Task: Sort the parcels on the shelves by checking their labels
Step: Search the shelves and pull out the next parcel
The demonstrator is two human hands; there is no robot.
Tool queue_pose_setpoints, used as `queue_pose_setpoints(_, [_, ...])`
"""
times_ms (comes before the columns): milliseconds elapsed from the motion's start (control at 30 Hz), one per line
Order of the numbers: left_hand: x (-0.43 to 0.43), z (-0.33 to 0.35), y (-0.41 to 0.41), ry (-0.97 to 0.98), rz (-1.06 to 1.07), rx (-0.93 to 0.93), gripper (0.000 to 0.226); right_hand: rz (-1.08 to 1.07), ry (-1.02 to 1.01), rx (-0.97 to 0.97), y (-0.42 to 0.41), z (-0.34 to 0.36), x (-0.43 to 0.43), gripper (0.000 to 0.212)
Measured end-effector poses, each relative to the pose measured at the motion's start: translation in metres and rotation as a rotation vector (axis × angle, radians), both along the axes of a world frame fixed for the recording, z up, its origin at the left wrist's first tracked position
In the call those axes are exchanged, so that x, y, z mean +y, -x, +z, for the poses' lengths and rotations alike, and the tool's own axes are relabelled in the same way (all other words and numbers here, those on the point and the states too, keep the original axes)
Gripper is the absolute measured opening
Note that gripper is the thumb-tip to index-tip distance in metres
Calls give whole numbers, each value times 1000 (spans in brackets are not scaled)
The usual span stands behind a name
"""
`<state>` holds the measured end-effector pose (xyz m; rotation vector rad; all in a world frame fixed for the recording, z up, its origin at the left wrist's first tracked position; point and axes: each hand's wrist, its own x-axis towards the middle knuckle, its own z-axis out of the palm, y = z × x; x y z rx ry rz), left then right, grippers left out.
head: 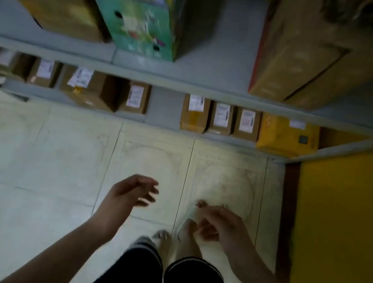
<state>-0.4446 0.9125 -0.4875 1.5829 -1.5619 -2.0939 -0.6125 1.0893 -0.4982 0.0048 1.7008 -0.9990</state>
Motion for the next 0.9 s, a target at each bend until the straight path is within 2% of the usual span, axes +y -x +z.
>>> queue_pose_setpoints(133, [-31, -93, 36, 21, -84, -89, 21, 43, -118, -56, 40, -101, -25, 18])
queue_pose_setpoints(267, [-72, -194, 68, -41, -109, -183, 23, 57, -164, -20, 76, -204, -61, 12])
queue_pose_setpoints(433, [-136, -310, 117, -55, -118, -213, 18, 80, -160, 84, 125, -315, -115, 6])
queue_pose_setpoints(567, [-168, -375, 155, -4, -128, -222, 22, 188, -164, 184, 161, -377, -165, 32])
queue_pose_setpoints(633, [-179, -402, 175, 18, -151, -226, 26, 240, -171, 234, 177, -401, -191, 37])
queue_pose_setpoints(733, [-190, -429, 204, 40, -241, -227, 63, 223, -146, 266, 196, -429, -224, 47])
queue_pose_setpoints(767, [-193, -434, 210, 35, -268, -209, 67, 212, -126, 260, 200, -436, -234, 53])
queue_pose_setpoints(900, [-202, -448, 221, 30, -331, -112, 47, 191, -76, 220, 210, -456, -256, 62])
